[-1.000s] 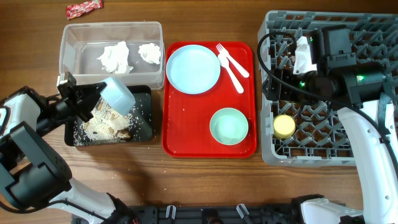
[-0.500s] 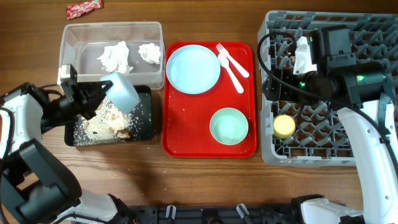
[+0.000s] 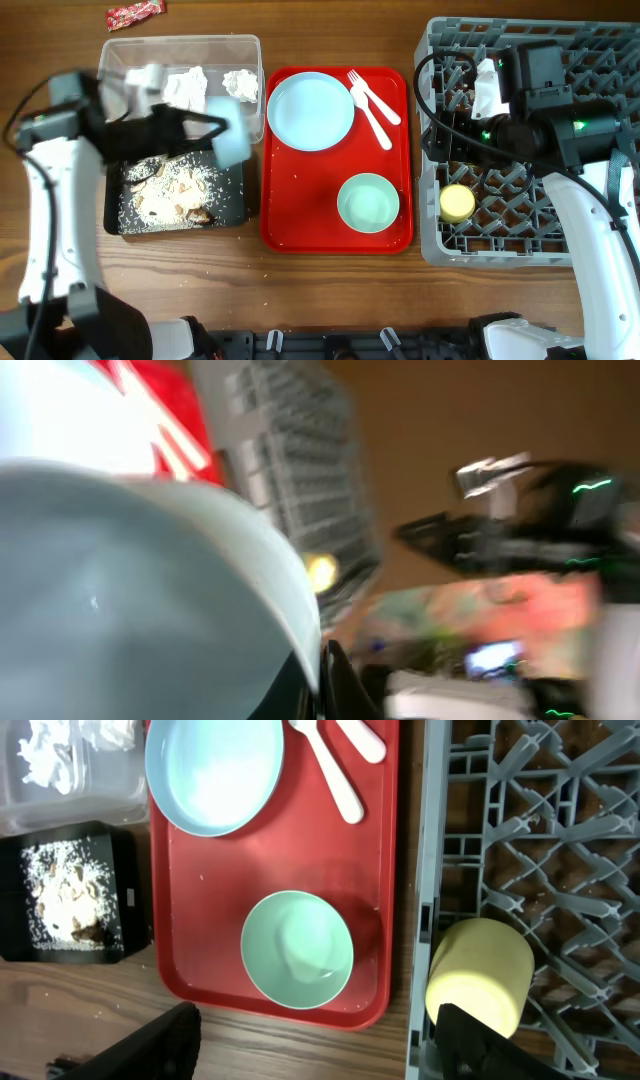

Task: Sort waste into correct bins and load items into the dishwasher rack
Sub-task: 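Set emptied blue bowl back on red tray with left gripper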

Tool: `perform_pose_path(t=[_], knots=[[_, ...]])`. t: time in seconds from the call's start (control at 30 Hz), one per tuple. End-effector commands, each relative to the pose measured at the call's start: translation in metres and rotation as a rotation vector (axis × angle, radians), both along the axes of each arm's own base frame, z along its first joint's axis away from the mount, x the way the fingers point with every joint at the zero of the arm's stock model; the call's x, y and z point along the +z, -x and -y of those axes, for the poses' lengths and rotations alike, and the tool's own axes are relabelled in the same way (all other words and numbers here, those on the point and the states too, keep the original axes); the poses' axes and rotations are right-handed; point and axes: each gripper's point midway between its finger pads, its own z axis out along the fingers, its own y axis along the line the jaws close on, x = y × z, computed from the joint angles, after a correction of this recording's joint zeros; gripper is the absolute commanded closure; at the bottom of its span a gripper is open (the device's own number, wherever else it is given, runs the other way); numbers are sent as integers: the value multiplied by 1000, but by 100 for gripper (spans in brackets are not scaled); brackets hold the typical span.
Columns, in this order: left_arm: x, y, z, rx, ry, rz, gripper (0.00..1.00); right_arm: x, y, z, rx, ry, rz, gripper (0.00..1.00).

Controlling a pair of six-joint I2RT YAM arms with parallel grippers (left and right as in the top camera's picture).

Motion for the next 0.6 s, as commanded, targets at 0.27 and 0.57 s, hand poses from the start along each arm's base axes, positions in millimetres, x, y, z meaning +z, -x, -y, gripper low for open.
perform_pose_path(t=[0.27,0.57], knots=[[-107,-2,91,84,-860,-82,96,-4,0,1,-4,12,-9,23],[-174,26,140,-32,-958,-211,96,-4,0,1,-1,13,-9,23]])
